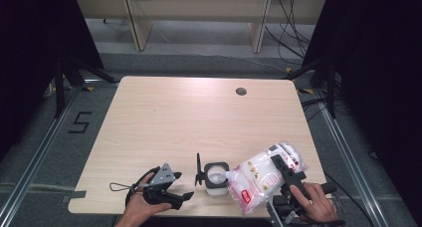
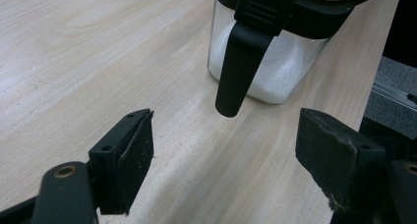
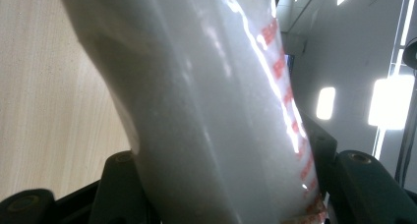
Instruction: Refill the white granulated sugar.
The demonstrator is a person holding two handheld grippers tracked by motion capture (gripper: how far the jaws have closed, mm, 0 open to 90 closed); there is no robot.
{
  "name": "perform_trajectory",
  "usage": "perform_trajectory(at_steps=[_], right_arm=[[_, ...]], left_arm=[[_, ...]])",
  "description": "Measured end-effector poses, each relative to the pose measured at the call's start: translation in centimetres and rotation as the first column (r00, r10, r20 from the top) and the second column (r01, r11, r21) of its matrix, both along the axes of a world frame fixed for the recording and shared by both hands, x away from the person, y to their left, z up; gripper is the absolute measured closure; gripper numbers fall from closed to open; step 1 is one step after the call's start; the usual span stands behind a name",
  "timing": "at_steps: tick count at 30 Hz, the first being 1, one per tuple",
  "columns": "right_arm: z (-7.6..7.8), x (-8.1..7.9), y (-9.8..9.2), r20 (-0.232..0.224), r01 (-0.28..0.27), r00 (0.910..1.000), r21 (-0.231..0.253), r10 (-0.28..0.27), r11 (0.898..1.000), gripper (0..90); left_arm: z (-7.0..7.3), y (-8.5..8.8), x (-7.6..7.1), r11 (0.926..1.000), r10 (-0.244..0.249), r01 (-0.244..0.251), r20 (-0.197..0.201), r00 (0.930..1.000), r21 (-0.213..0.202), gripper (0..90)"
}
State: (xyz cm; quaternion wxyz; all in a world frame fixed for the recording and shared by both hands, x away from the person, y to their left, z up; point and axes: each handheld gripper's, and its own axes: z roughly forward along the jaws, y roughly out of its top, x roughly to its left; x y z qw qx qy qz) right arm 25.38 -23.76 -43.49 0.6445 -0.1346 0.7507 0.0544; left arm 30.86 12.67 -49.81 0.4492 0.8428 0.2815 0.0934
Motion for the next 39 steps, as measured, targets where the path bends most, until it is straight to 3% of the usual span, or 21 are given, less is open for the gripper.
perform_trajectory(at_steps=[3,4,6,10,14,18,22,25,26,27,31,36,39], right_arm=[[0.27,0.12,0.11,0.017,-0.028,0.9995,-0.031,0.028,0.999,46.5],[0.15,0.13,0.07,0.015,-0.028,0.9995,-0.019,0.028,0.999,46.5],[0.24,0.15,0.10,0.026,-0.037,0.9990,-0.029,0.037,0.999,46.5],[0.21,0.19,0.13,0.018,-0.036,0.9992,-0.037,0.036,0.999,46.6],[0.11,0.21,0.14,0.033,-0.048,0.9983,-0.023,0.048,0.999,46.6],[-0.12,0.18,0.09,0.011,-0.031,0.9994,-0.002,0.031,1.000,46.6],[-0.19,0.18,0.09,0.008,-0.028,0.9996,0.002,0.028,1.000,46.6],[0.06,0.24,0.14,0.030,-0.048,0.9984,-0.023,0.049,0.999,46.6],[-0.11,0.20,0.09,0.017,-0.035,0.9993,-0.003,0.035,0.999,46.7],[0.16,0.19,0.15,0.017,-0.038,0.9991,-0.032,0.038,0.999,46.6],[0.17,0.20,0.13,0.017,-0.036,0.9992,-0.033,0.037,0.999,46.6],[-0.23,0.18,0.08,0.005,-0.026,0.9997,0.004,0.026,1.000,46.7],[-0.21,0.20,0.10,0.006,-0.030,0.9995,0.000,0.030,1.000,46.7]], left_arm=[[-0.01,-0.03,-0.03,1.0000,0.003,-0.003,-0.003,1.0000,-0.005,21.9],[-0.06,-0.15,-0.17,0.9996,0.017,-0.017,-0.021,0.9996,-0.022,21.9],[0.01,0.02,0.04,1.0000,-0.005,0.005,0.005,1.0000,0.002,21.9],[0.00,0.02,0.03,1.0000,-0.003,0.003,0.004,1.0000,0.001,21.9],[0.01,0.01,0.03,1.0000,-0.004,0.004,0.005,1.0000,0.002,21.9],[0.00,0.01,0.03,1.0000,-0.004,0.004,0.004,1.0000,0.002,21.9],[0.01,0.02,0.03,1.0000,-0.004,0.004,0.005,1.0000,0.002,21.9],[0.01,0.01,0.03,1.0000,-0.004,0.004,0.004,1.0000,0.002,21.9],[0.01,0.02,0.03,1.0000,-0.004,0.004,0.005,1.0000,0.002,21.9],[0.01,0.01,0.03,1.0000,-0.003,0.003,0.005,1.0000,0.002,21.9],[0.01,0.03,0.04,1.0000,-0.004,0.004,0.003,1.0000,0.002,21.9],[0.00,0.02,0.05,1.0000,-0.004,0.004,0.004,1.0000,0.002,21.9],[0.00,0.02,0.04,1.0000,-0.003,0.003,0.004,1.0000,0.001,21.9]])
